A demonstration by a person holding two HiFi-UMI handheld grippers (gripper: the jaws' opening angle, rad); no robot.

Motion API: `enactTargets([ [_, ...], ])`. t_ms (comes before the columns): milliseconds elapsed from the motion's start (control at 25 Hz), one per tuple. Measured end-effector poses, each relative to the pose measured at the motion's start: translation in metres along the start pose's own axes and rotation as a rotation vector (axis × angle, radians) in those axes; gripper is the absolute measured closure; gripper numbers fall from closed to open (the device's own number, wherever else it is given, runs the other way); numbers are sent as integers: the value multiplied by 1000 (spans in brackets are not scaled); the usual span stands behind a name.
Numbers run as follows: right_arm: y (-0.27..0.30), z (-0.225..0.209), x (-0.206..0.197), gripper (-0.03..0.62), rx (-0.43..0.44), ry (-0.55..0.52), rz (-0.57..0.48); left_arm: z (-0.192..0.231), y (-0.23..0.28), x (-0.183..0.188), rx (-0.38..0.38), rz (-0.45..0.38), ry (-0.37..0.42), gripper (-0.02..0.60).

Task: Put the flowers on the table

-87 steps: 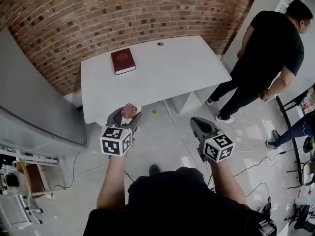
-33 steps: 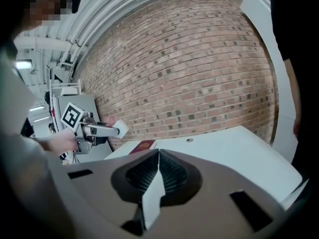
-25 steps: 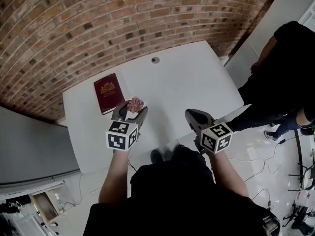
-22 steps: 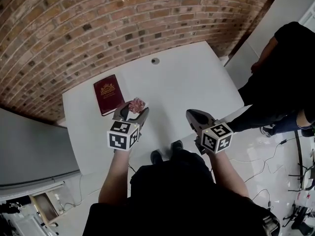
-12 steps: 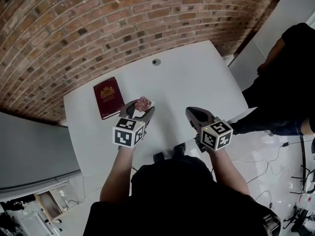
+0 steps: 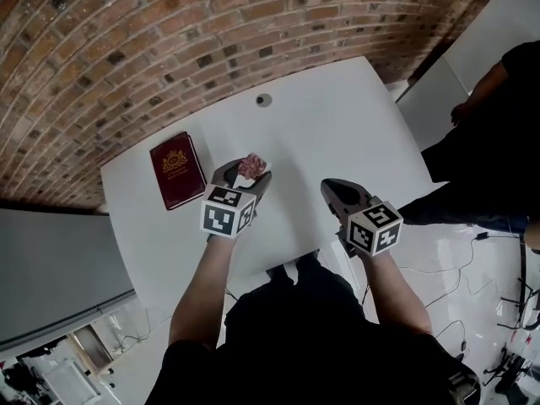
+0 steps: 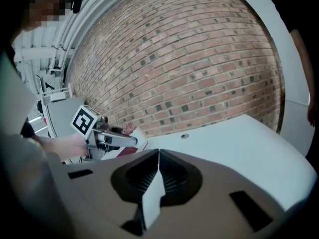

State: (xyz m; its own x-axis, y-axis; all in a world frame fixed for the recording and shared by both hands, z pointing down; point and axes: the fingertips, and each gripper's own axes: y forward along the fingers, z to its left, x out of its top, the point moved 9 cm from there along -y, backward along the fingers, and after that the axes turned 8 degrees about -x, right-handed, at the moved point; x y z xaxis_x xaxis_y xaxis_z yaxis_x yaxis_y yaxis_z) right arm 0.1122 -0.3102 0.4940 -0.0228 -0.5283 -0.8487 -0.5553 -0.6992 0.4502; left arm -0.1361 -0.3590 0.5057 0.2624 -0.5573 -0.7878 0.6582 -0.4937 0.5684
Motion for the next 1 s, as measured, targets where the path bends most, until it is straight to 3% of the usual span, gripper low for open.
enactTargets([
  [560, 34, -34, -32, 582, -11, 37, 75, 27, 85, -36, -36, 135, -35, 308],
  [1000, 23, -41, -57, 582, -27, 71, 103, 24, 116, -71, -42, 261, 11, 308],
])
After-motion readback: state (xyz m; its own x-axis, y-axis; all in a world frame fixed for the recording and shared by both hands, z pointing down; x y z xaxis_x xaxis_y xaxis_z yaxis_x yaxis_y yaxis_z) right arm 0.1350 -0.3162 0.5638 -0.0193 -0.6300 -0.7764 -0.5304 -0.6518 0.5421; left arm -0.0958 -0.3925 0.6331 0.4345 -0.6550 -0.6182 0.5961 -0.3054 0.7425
